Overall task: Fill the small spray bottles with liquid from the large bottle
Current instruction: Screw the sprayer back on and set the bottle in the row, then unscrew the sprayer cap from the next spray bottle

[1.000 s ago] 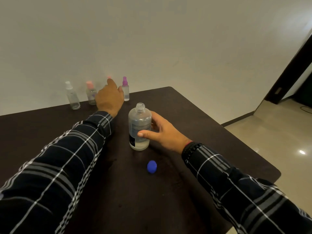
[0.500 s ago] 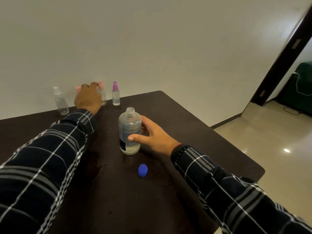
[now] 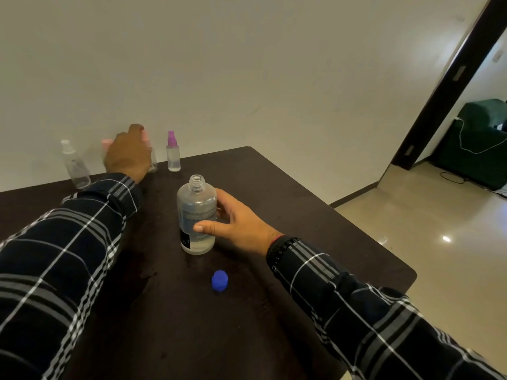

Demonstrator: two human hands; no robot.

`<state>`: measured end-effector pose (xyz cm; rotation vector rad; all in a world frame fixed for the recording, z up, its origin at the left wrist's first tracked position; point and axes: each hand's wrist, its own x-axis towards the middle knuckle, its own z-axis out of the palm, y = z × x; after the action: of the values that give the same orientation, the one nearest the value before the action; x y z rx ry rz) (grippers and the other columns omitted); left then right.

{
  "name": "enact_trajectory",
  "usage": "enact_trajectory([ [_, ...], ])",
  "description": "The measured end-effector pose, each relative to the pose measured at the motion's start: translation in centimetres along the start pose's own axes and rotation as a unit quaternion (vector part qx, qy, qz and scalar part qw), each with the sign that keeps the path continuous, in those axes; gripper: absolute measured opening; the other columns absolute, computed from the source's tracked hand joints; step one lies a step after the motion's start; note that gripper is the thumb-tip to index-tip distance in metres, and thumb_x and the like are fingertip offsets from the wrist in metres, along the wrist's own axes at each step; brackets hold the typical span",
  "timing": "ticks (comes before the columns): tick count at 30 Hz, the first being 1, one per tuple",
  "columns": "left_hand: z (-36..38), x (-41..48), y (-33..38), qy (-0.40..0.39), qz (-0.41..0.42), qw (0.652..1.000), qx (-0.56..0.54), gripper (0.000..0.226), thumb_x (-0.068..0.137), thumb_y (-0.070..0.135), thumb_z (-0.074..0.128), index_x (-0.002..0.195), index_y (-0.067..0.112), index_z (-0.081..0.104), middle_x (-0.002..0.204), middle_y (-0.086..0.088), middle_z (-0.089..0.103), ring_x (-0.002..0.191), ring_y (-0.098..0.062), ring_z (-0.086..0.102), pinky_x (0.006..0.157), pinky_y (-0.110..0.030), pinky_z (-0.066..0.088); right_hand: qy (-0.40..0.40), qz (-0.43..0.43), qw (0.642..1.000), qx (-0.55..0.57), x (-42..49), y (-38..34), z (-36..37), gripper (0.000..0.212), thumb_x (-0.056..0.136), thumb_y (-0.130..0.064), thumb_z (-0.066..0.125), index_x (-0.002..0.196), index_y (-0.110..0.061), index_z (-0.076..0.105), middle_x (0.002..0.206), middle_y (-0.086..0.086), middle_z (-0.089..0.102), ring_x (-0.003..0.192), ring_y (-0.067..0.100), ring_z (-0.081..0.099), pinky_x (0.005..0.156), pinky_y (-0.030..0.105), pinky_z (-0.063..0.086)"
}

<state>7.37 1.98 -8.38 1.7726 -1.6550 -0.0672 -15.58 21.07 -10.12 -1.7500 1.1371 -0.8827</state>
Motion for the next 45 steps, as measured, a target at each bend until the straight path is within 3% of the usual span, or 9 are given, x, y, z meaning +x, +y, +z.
enact_trajectory([
  [4,-0.5,-1.0,0.7,0.02,-0.002,1.0,-0.008,0.02,0.101,0.019,0.05,0.121,0.018,0.046,0.095,-0.008,0.057,0.08,-0.026,0.053,0.067,-0.038,0.042,0.0,0.001,1.0,-0.007,-0.1,0.0,0.1,0.07,0.09,-0.02,0.074,0.15,-0.021,0.038,0.145,-0.002,0.054,0.133,0.01,0.052,0.113,0.032,0.042],
  [9,-1.1,-2.0,1.3,0.003,0.005,1.0,-0.016,0.024,0.096,0.017,0.058,0.117,0.015,0.046,0.1,-0.01,0.059,0.085,-0.028,0.054,0.073,-0.042,0.042,0.002,0.0,1.0,-0.01,-0.2,-0.2,0.2,0.072,0.09,-0.021,0.075,0.15,-0.019,0.037,0.145,0.001,0.054,0.134,0.014,0.052,0.114,0.041,0.042],
  [15,-4.2,-4.6,1.1,-0.068,0.011,0.997,-0.038,0.033,0.094,0.029,0.063,0.12,0.011,0.052,0.092,-0.004,0.06,0.08,-0.021,0.055,0.077,-0.037,0.043,-0.011,-0.006,1.0,-0.009,-0.6,-0.7,0.1,0.068,0.091,-0.02,0.073,0.15,-0.02,0.038,0.142,-0.003,0.055,0.13,0.008,0.053,0.104,0.02,0.045],
  [19,-7.1,-7.1,0.6,-0.098,0.026,0.995,0.013,0.022,0.096,0.035,0.059,0.095,0.013,0.063,0.089,-0.007,0.064,0.082,-0.025,0.058,0.072,-0.033,0.041,-0.016,-0.009,1.0,-0.008,-0.9,-0.9,0.3,0.069,0.09,-0.024,0.075,0.149,-0.023,0.039,0.14,-0.007,0.057,0.127,0.002,0.055,0.102,0.019,0.044],
  [27,-13.4,-14.3,1.4,-0.116,0.048,0.991,0.051,0.021,0.099,0.032,0.055,0.089,0.014,0.058,0.085,-0.004,0.059,0.08,-0.025,0.056,0.068,-0.03,0.036,-0.021,0.008,0.999,-0.038,-1.3,-2.0,0.1,0.067,0.089,-0.023,0.076,0.146,-0.018,0.042,0.129,-0.007,0.059,0.111,-0.001,0.06,0.104,0.03,0.046],
  [32,-16.0,-19.3,0.7,-0.152,0.029,0.987,0.036,0.033,0.102,0.041,0.042,0.097,0.015,0.061,0.097,-0.004,0.066,0.088,-0.023,0.062,0.075,-0.035,0.05,0.004,0.042,0.997,-0.06,-2.6,-3.4,0.4,0.107,0.078,-0.041,0.085,0.157,-0.011,0.02,0.144,-0.004,0.047,0.132,0.015,0.048,0.11,0.033,0.039],
  [38,-17.4,-23.9,1.0,-0.135,0.008,0.989,0.065,0.036,0.102,0.041,0.037,0.108,0.014,0.06,0.101,-0.004,0.067,0.089,-0.022,0.062,0.084,-0.046,0.052,0.285,-0.116,0.936,-0.169,-6.5,-5.3,2.7,0.028,0.093,-0.049,0.052,0.106,-0.024,0.056,0.1,-0.005,0.06,0.091,0.017,0.06,0.078,0.04,0.054],
  [41,-17.6,-25.5,0.8,-0.134,-0.004,0.989,0.062,0.035,0.097,0.045,0.039,0.104,0.018,0.06,0.099,-0.001,0.067,0.088,-0.019,0.063,0.083,-0.046,0.054,0.254,-0.127,0.945,-0.162,-6.7,-6.1,3.9,0.012,0.097,-0.036,0.052,0.099,-0.026,0.057,0.089,-0.006,0.063,0.083,0.017,0.061,0.074,0.04,0.053],
  [45,-17.5,-27.4,0.6,-0.129,-0.011,0.99,0.049,0.031,0.098,0.044,0.043,0.102,0.018,0.061,0.095,0.002,0.066,0.084,-0.016,0.064,0.079,-0.044,0.056,0.086,-0.083,0.986,-0.113,-5.9,-5.9,5.2,0.01,0.096,-0.029,0.06,0.099,-0.022,0.066,0.086,-0.007,0.066,0.083,0.011,0.062,0.083,0.031,0.054],
])
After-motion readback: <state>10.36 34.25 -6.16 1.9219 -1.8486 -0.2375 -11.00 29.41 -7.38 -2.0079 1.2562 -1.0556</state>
